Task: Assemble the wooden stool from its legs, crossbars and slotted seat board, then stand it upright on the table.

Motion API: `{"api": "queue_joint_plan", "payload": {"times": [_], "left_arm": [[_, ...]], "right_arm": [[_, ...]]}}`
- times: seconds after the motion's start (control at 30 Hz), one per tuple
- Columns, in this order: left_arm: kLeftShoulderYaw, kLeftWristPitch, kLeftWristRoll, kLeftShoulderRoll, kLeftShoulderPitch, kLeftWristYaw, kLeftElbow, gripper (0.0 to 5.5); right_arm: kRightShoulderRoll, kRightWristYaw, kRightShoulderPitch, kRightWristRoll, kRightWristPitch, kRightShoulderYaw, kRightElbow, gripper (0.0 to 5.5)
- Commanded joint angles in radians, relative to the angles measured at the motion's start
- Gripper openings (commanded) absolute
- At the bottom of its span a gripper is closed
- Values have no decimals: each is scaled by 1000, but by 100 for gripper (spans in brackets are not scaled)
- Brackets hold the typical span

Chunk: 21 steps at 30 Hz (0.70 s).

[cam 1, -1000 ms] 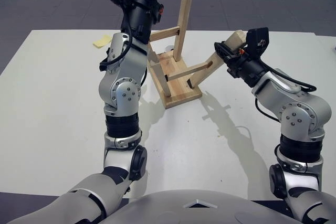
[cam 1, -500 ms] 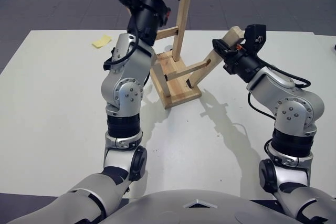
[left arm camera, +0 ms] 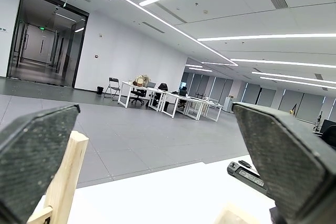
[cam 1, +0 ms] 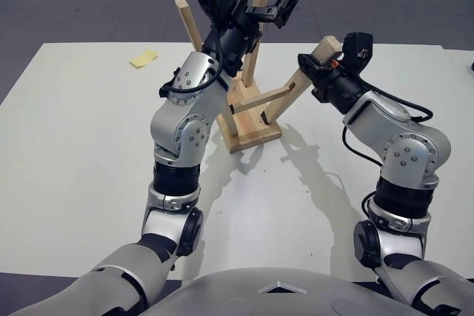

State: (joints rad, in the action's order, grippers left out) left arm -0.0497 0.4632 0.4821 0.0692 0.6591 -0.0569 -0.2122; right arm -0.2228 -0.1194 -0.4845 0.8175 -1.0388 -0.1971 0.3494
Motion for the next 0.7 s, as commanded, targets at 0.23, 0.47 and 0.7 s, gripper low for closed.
{"api": "queue_joint_plan", "payload": {"times": [0.23, 0.47, 0.7], "left_arm": [[-3, 9, -25, 12, -21, -17, 12, 540], [-2, 21, -27, 2, -24, -30, 9, 540], [0, 28, -29, 1, -21, -33, 10, 540]], "right_arm": [[-28, 90, 110, -45, -133, 192, -20, 101], [-124, 168, 182, -121, -119, 285, -9, 101], [-152, 200, 189, -168, -129, 372, 10, 102]]}}
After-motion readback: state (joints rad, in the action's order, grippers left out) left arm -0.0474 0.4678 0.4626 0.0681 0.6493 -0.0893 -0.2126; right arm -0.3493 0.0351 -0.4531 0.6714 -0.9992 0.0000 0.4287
